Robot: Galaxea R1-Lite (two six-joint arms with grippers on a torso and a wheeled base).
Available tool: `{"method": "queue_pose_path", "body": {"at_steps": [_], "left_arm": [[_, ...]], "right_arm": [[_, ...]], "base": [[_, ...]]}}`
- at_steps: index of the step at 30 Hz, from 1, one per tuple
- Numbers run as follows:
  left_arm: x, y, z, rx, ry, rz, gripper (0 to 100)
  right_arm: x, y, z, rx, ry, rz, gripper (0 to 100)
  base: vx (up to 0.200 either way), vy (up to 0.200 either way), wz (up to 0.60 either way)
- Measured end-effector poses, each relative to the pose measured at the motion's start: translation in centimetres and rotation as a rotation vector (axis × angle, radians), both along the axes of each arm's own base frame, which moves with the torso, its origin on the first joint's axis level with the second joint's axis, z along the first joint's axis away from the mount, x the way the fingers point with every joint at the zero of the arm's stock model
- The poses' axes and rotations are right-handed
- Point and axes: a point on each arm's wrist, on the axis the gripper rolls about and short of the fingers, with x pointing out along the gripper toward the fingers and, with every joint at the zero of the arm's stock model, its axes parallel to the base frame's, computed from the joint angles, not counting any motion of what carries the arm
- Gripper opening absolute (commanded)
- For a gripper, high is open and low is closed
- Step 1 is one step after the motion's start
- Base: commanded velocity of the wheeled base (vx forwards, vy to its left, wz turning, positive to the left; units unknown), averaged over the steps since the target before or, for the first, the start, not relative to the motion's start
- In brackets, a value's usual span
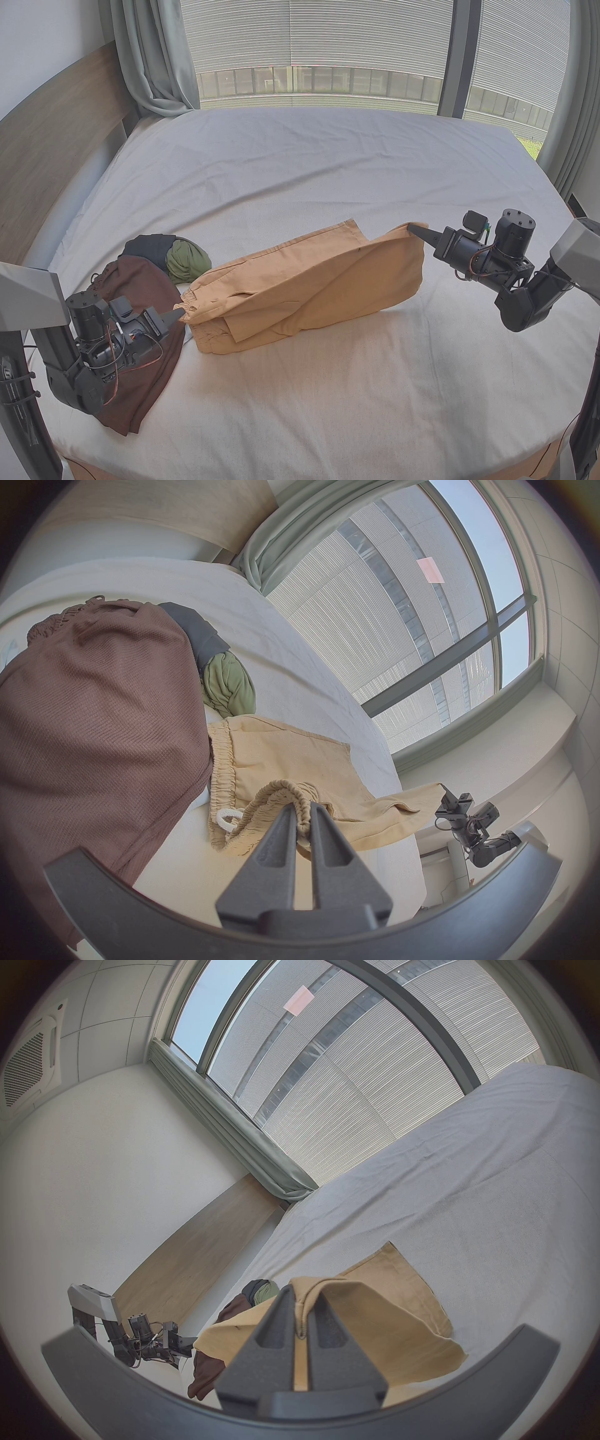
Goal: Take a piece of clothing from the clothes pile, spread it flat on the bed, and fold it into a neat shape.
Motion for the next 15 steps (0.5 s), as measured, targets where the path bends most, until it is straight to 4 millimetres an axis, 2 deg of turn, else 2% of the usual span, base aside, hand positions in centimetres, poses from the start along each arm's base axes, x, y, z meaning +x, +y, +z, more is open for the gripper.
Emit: {"method": "queue_pose_path", "body": {"at_steps": [15], "left_arm": [[0.1, 0.1, 0.0, -0.006, 0.000, 0.010, 0]], "right_arm": [[1.7, 0.5, 0.9, -0.007, 0.000, 0.004, 0]], "base": [[0.000, 0.000, 0.00]]}}
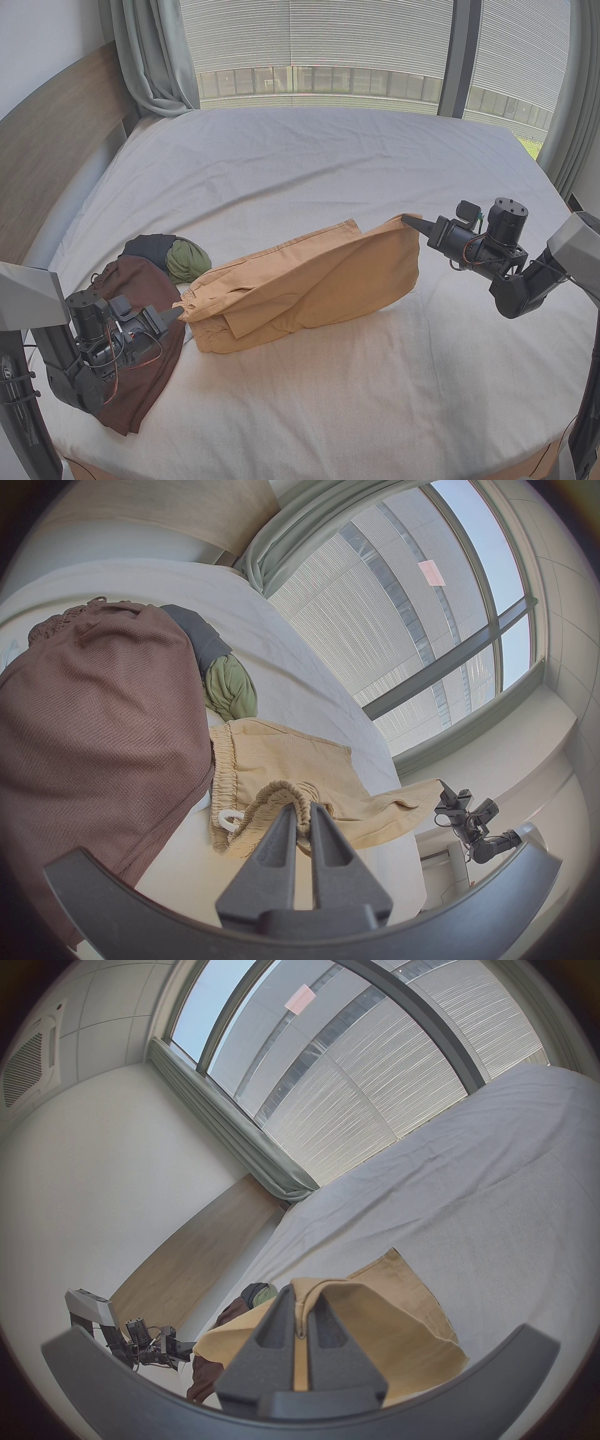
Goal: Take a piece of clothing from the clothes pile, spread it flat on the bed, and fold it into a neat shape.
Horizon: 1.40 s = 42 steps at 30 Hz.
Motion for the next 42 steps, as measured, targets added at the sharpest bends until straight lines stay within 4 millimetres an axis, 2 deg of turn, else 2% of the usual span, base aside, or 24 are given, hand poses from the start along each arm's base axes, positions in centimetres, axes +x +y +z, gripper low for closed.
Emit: {"method": "queue_pose_path", "body": {"at_steps": [5, 27, 42], "left_arm": [[0.0, 0.3, 0.0, -0.001, -0.001, 0.010, 0], [0.8, 0.4, 0.1, -0.011, -0.014, 0.054, 0], [2.4, 0.2, -0.6, -0.042, -0.012, 0.104, 0]], "right_arm": [[0.5, 0.3, 0.6, 0.002, -0.022, 0.004, 0], [3.6, 1.3, 0.5, -0.002, -0.005, 0.012, 0], [7.1, 2.7, -1.9, -0.001, 0.005, 0.027, 0]], "base": [[0.000, 0.000, 0.00], [0.000, 0.000, 0.00], [0.000, 0.000, 0.00]]}}
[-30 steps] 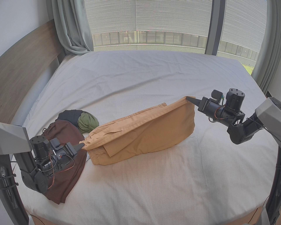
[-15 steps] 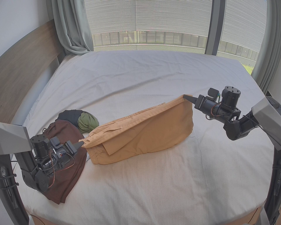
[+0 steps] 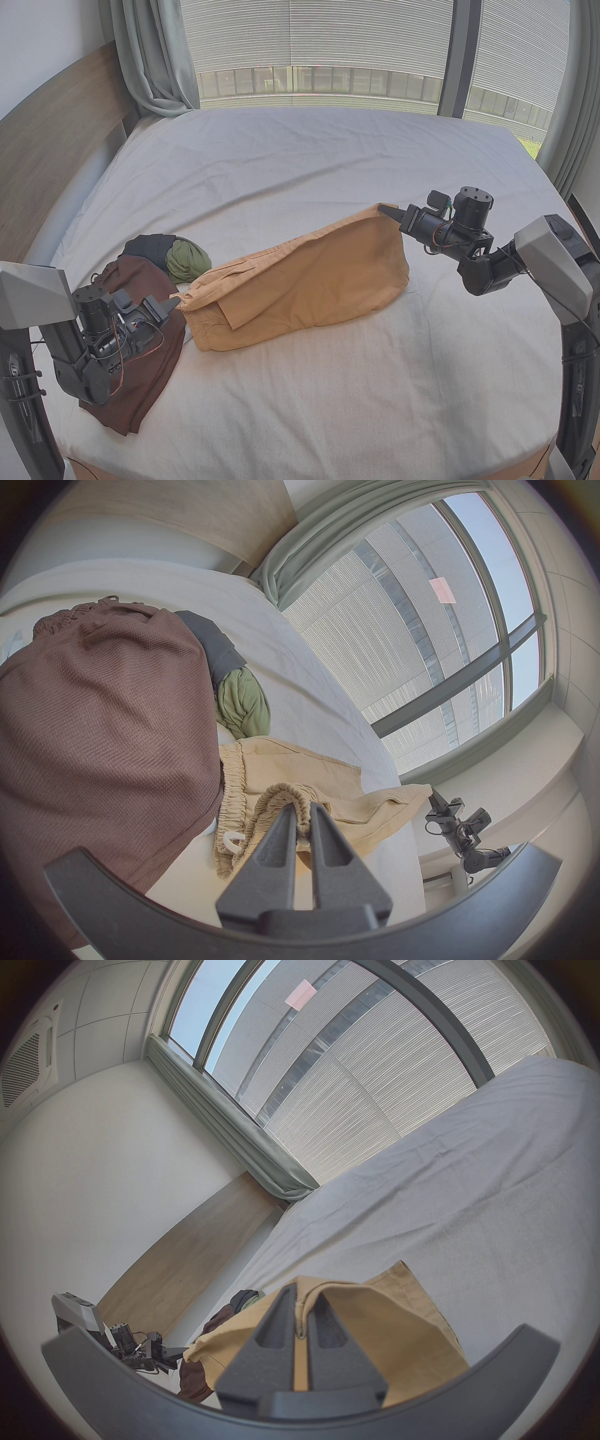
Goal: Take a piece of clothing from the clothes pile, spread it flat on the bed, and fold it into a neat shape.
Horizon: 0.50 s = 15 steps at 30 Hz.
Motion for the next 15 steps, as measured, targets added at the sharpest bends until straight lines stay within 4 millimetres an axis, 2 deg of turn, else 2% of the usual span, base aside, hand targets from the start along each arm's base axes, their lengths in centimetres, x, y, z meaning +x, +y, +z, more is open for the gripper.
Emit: {"method": "queue_pose_path", "body": {"at_steps": [15], "left_arm": [[1.6, -0.1, -1.3, 0.005, -0.001, 0.024, 0]], "right_arm": [[1.4, 0.7, -1.5, 0.000, -0.001, 0.006, 0]], "base": [[0.000, 0.000, 0.00]]}}
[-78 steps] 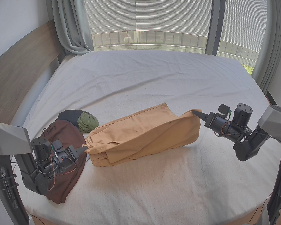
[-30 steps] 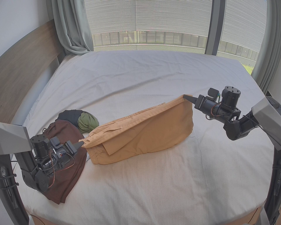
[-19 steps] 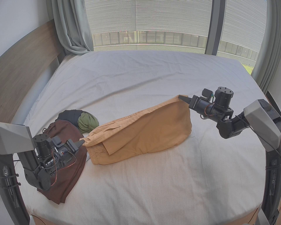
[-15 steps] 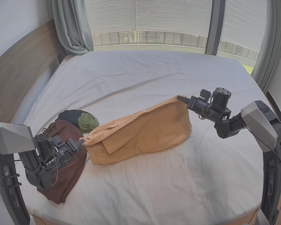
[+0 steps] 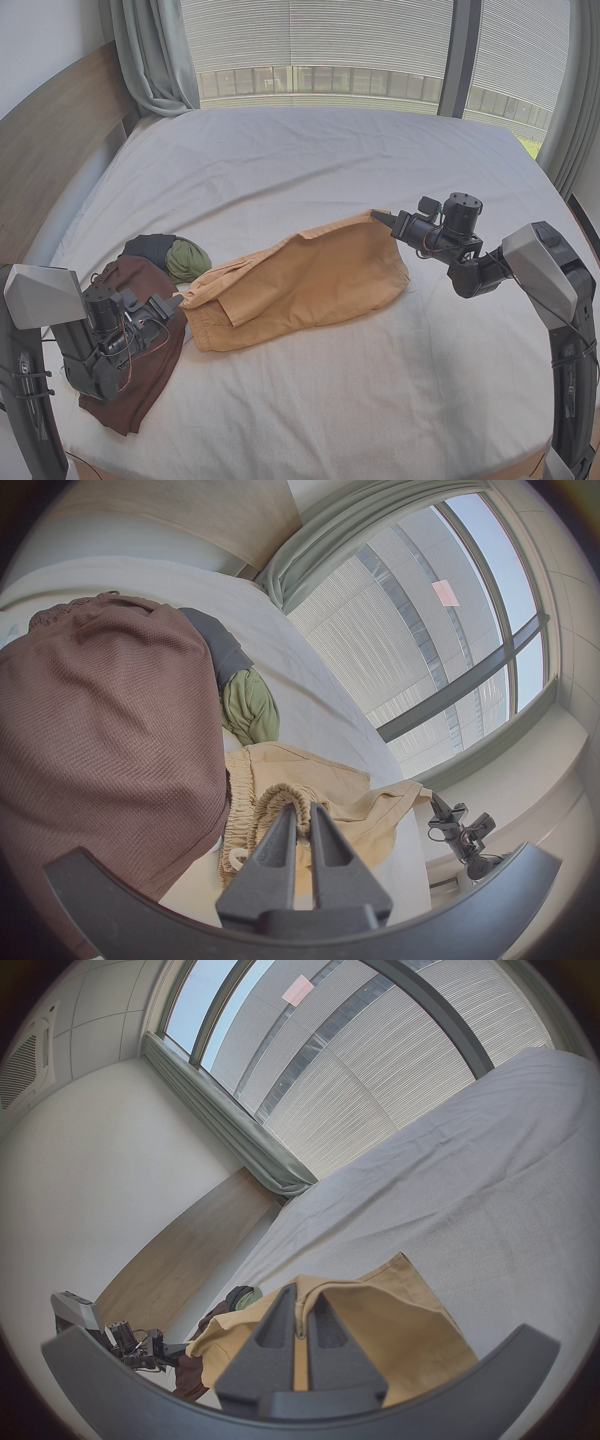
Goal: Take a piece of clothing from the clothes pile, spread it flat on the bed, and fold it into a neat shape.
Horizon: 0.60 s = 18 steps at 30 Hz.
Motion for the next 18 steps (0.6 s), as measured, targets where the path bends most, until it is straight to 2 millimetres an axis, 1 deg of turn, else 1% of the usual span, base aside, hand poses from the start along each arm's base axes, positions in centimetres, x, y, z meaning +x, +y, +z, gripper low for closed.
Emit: {"method": "queue_pose_path", "body": {"at_steps": [7, 8, 9, 10, 13, 18], "left_arm": [[0.3, 0.2, -0.3, -0.001, 0.002, 0.004, 0], [0.3, 0.2, -0.4, 0.000, 0.002, 0.005, 100], [0.4, 0.2, -0.4, 0.000, 0.002, 0.005, 100], [0.4, 0.2, -0.4, 0.000, 0.000, 0.007, 100], [0.5, 0.2, -0.4, 0.000, -0.001, 0.010, 100], [1.0, 0.6, -0.2, -0.013, -0.017, 0.044, 100]], "right_arm": [[0.6, 0.1, -0.2, 0.003, -0.015, -0.001, 0], [0.6, 0.1, -0.2, 0.004, -0.018, -0.001, 0], [0.7, 0.1, -0.3, 0.003, -0.020, 0.000, 0], [0.7, 0.2, -0.3, 0.003, -0.020, 0.000, 100], [0.9, 0.3, -0.4, 0.004, -0.027, 0.000, 100], [1.4, 0.5, 0.3, 0.015, -0.064, -0.027, 100]], "base": [[0.000, 0.000, 0.00], [0.000, 0.000, 0.00], [0.000, 0.000, 0.00], [0.000, 0.000, 0.00], [0.000, 0.000, 0.00], [0.000, 0.000, 0.00]]}}
